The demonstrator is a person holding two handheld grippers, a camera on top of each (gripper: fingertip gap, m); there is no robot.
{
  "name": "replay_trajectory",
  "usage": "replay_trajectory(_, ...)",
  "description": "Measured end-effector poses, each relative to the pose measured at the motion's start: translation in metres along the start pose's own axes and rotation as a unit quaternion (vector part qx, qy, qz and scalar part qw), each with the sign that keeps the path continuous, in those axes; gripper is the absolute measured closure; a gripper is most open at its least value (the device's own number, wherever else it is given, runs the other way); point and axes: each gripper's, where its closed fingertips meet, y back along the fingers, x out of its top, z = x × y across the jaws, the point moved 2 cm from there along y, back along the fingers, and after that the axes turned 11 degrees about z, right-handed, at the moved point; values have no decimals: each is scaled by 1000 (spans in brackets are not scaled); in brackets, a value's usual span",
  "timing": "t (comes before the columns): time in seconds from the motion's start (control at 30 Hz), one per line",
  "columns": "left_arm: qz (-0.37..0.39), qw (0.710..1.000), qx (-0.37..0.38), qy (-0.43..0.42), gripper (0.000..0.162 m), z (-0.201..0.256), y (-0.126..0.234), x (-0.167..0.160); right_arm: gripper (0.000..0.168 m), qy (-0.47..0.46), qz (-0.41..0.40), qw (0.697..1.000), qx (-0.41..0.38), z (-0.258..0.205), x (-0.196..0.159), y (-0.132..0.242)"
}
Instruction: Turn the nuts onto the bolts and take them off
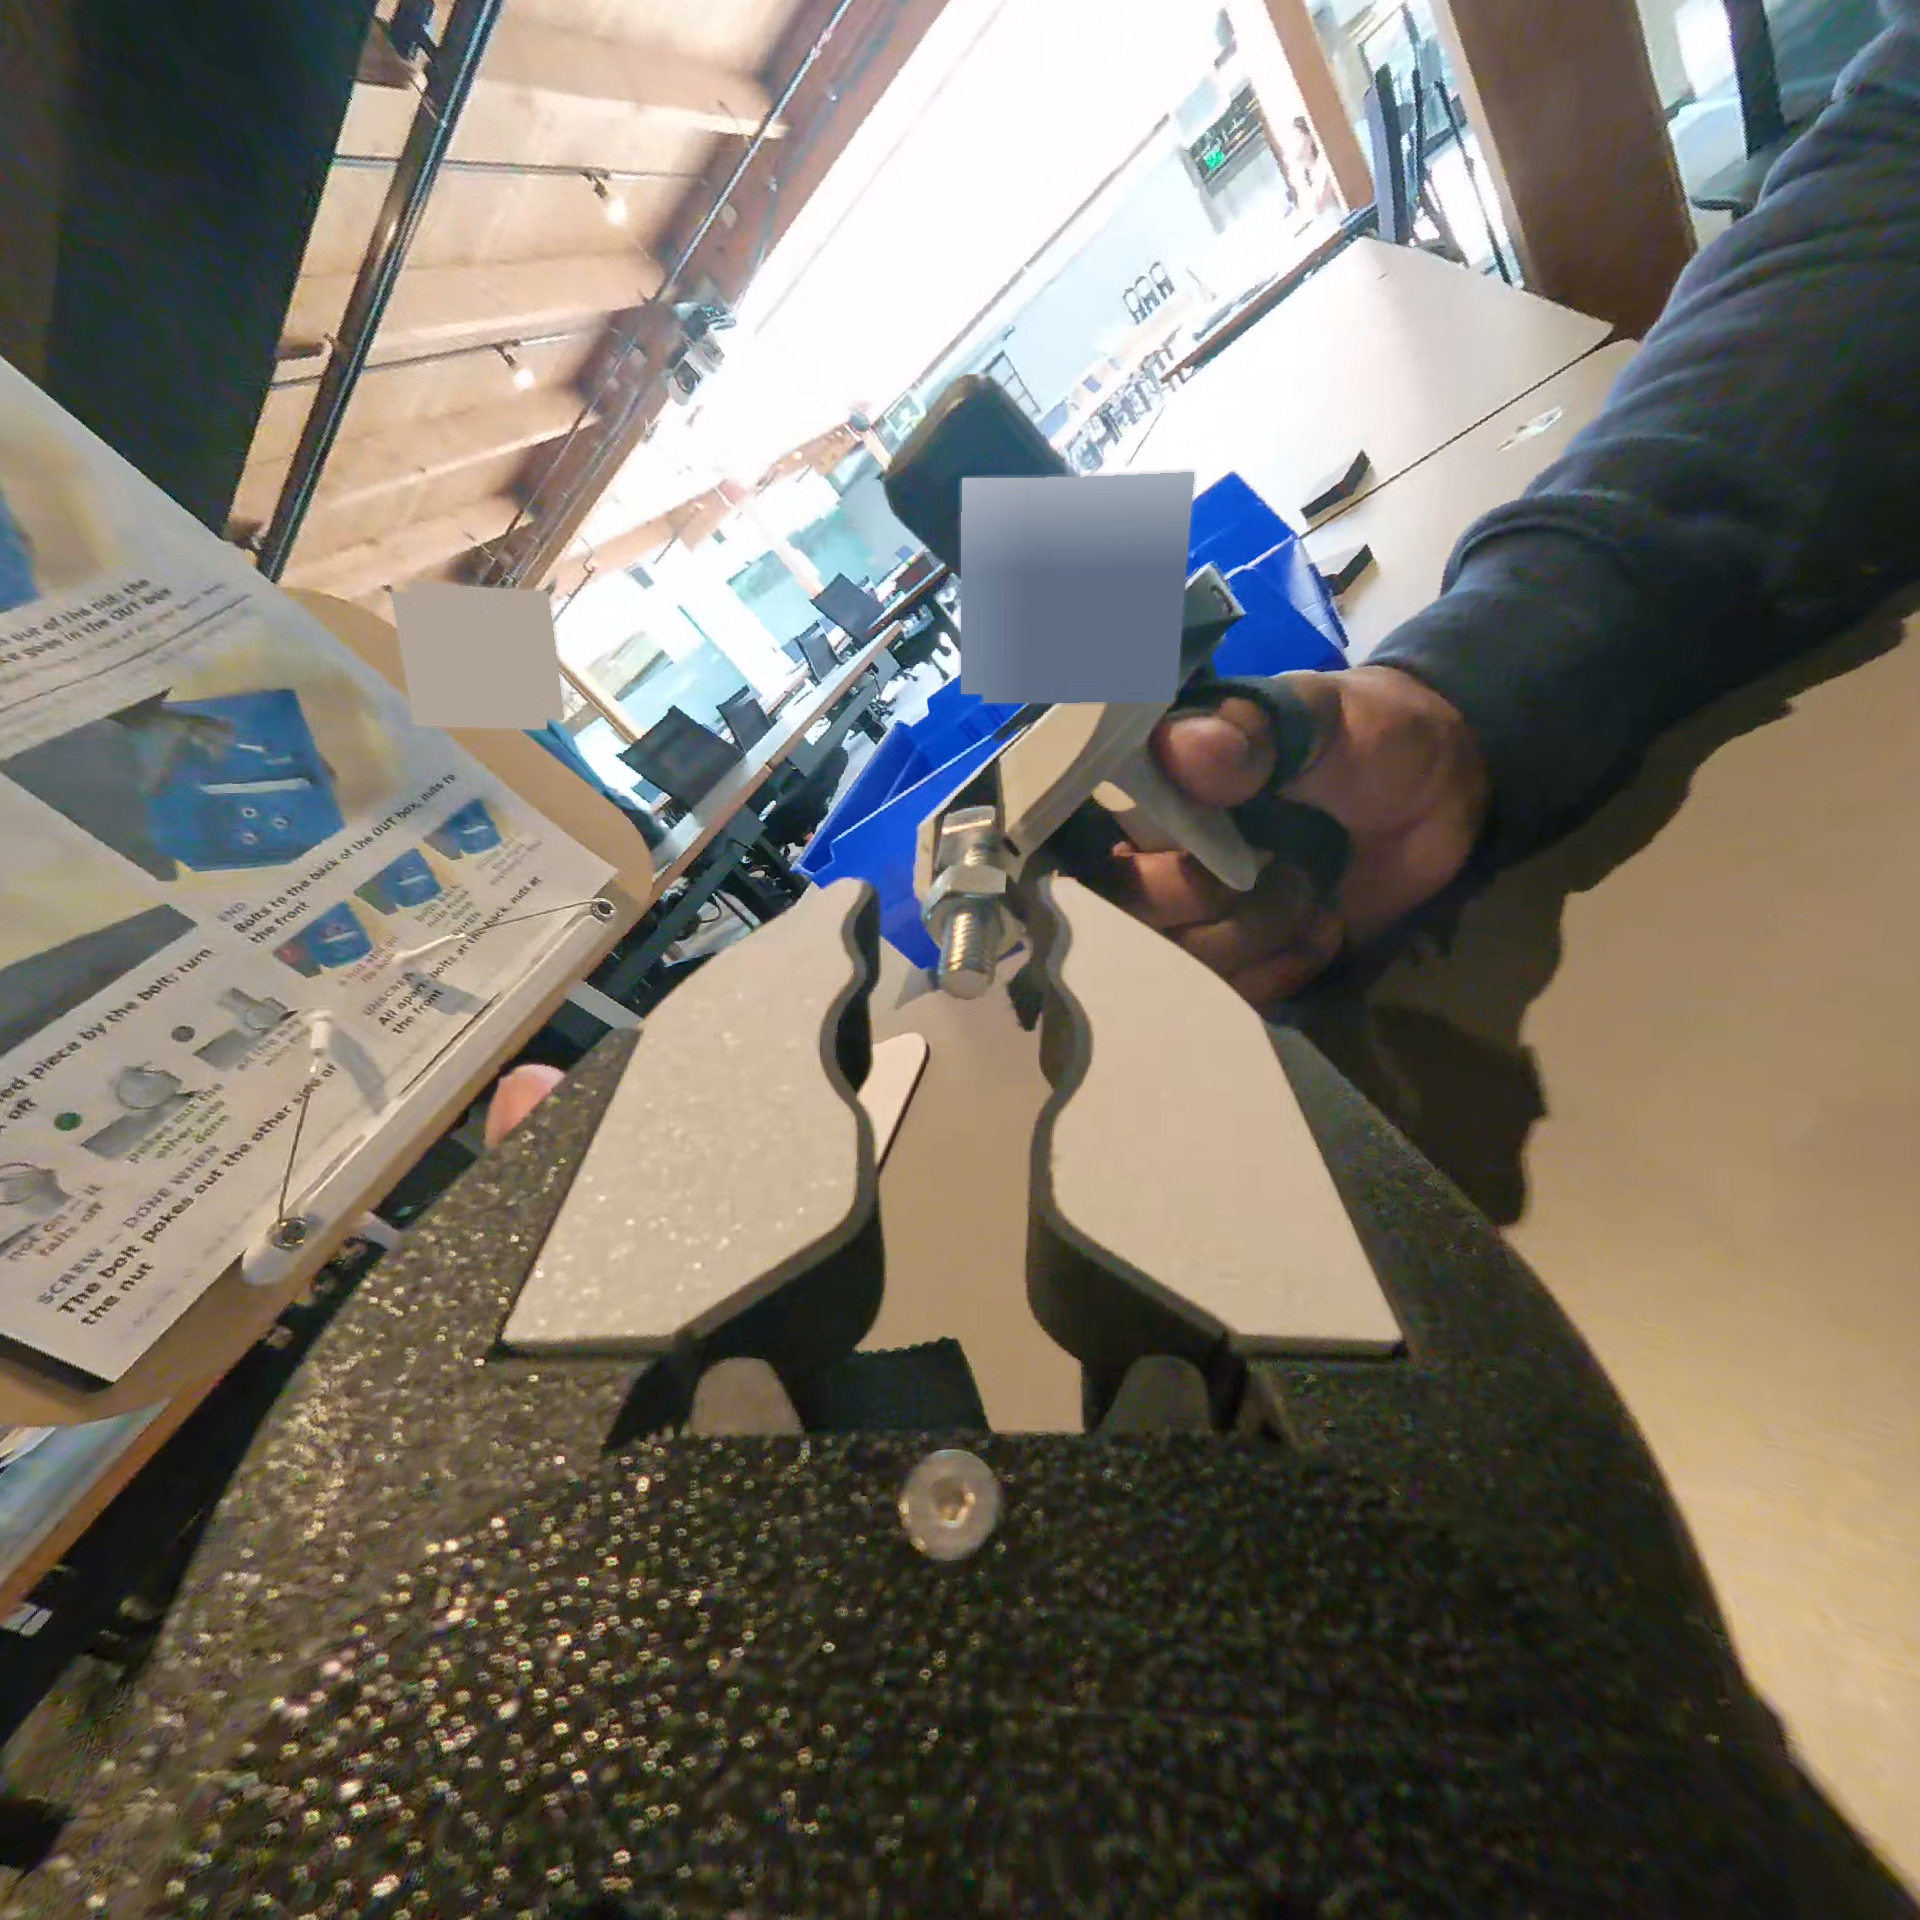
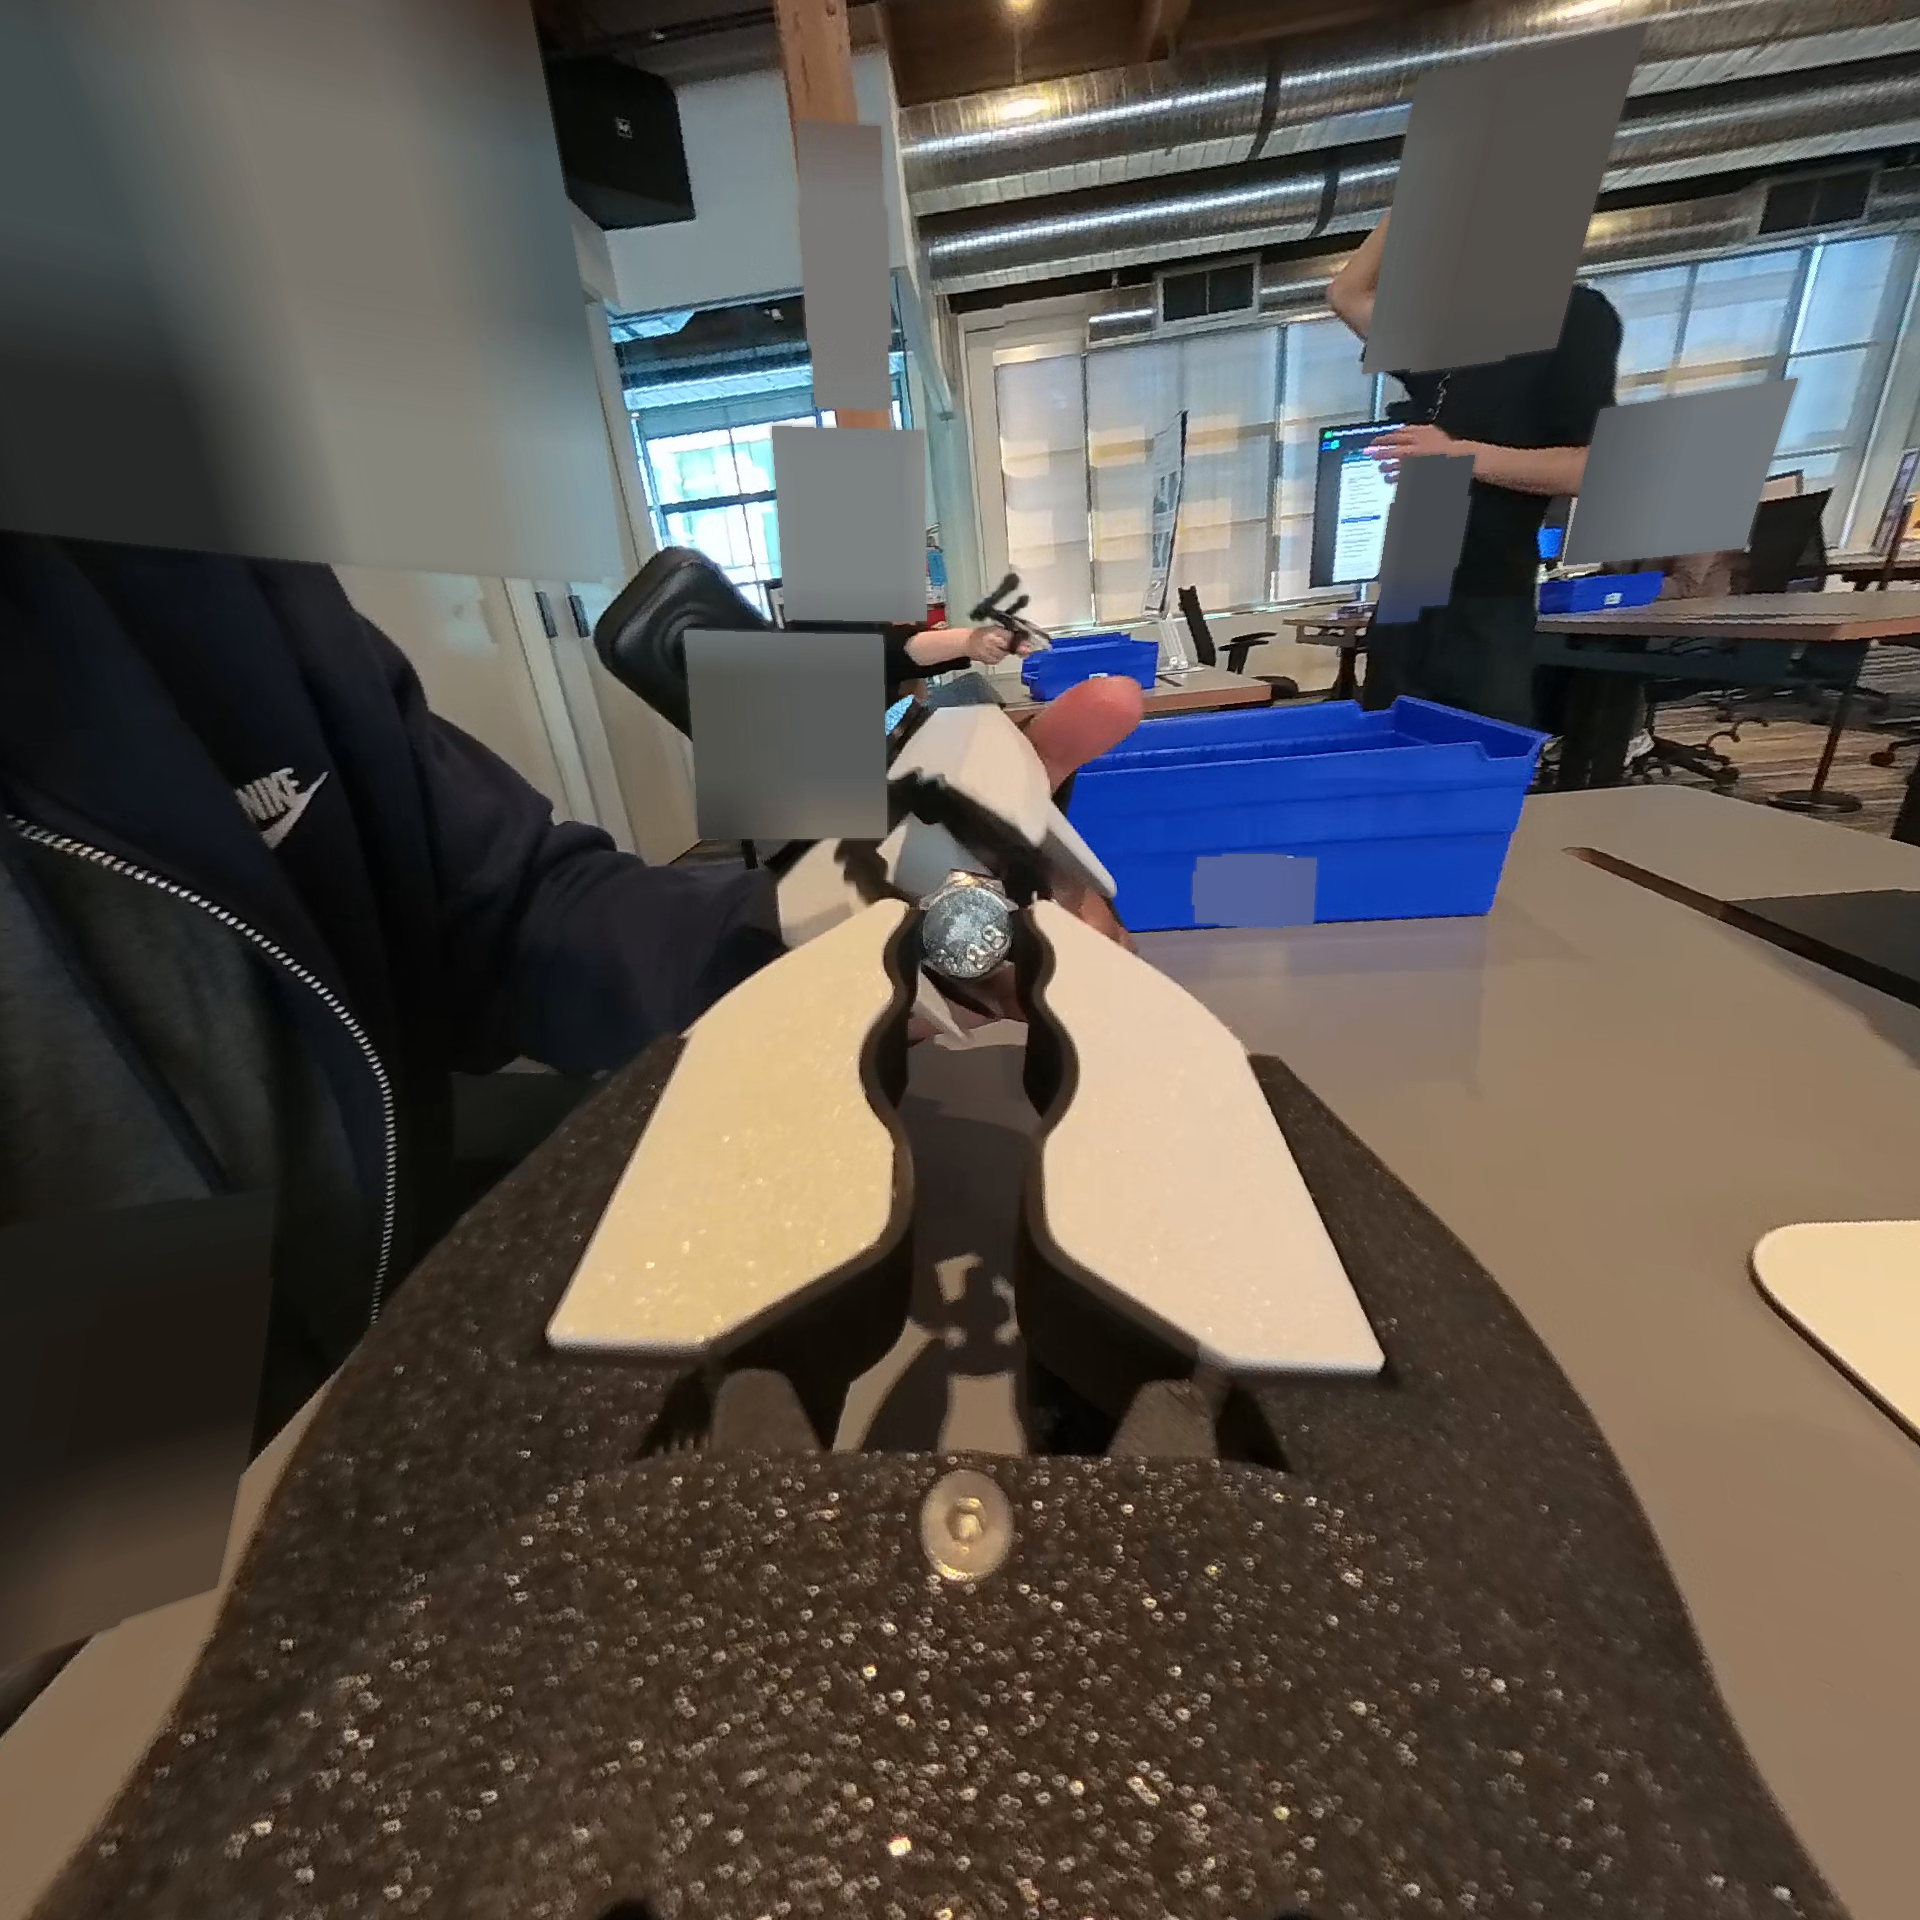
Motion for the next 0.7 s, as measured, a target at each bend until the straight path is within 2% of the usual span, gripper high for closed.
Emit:
replay_trajectory(0.3, -15, 1000, -8, -8, 143, 4, -1, -4, 152, -3, 0, 1000, 4, -2, -1, -1)
replay_trajectory(0.37, -19, 999, -10, 33, 143, 4, -1, -5, 152, 0, -2, 1000, 2, -1, -1, 0)
replay_trajectory(0.47, -9, 986, -31, 166, 143, 4, -1, -5, 152, 4, -4, 1000, -1, 0, -1, 0)
replay_trajectory(0.57, 5, 937, -63, 343, 143, 4, -1, -8, 152, 10, -9, 1000, -6, 1, -2, 0)
replay_trajectory(0.63, 17, 874, -87, 477, 143, 4, 0, -10, 152, 14, -14, 1000, -8, 2, -4, 0)
replay_trajectory(0.7, 39, 799, -108, 591, 143, 6, 1, -11, 152, 16, -17, 1000, -8, 1, -5, 0)
